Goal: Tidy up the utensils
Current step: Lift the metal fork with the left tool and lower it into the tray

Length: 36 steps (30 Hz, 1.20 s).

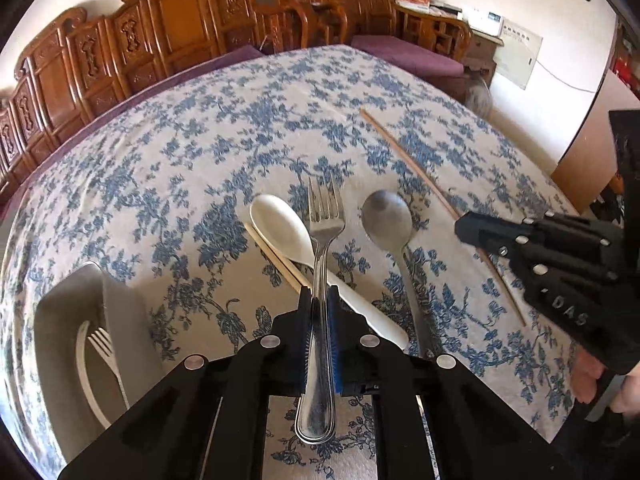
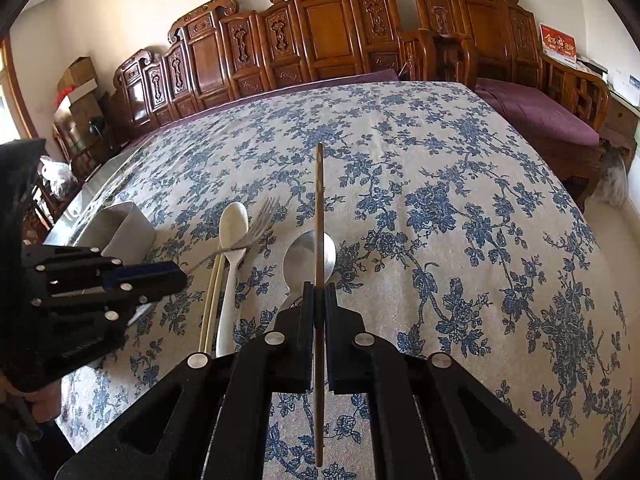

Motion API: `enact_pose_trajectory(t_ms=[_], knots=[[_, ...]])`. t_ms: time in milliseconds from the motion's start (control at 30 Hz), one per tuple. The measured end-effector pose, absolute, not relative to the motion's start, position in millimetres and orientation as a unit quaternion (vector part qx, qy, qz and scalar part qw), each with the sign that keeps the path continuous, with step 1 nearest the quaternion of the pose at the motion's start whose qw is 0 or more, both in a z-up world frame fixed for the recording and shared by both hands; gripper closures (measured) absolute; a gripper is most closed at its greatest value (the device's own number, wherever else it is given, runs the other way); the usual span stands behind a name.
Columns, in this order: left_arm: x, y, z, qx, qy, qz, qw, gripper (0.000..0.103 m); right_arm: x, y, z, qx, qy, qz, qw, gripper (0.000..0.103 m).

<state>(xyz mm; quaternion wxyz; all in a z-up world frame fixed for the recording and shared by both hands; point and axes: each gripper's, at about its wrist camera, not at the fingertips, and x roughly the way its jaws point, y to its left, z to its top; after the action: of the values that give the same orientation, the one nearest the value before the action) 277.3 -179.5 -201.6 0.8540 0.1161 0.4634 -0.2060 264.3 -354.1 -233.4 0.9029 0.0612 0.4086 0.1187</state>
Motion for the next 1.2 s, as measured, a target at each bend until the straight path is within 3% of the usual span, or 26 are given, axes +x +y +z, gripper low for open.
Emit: enact_pose_trajectory(t_ms=[700, 1200], knots=[[227, -125, -143, 0.109, 0.419, -0.163, 0.887, 0.096, 243, -310, -209, 0.042, 0.386, 0.174, 0.905, 0.097], [220, -58, -144, 0.081, 0.416, -0.109, 0.899, 0.096, 217, -254, -195, 0.018, 0.376, 0.236, 0.896, 0.097]])
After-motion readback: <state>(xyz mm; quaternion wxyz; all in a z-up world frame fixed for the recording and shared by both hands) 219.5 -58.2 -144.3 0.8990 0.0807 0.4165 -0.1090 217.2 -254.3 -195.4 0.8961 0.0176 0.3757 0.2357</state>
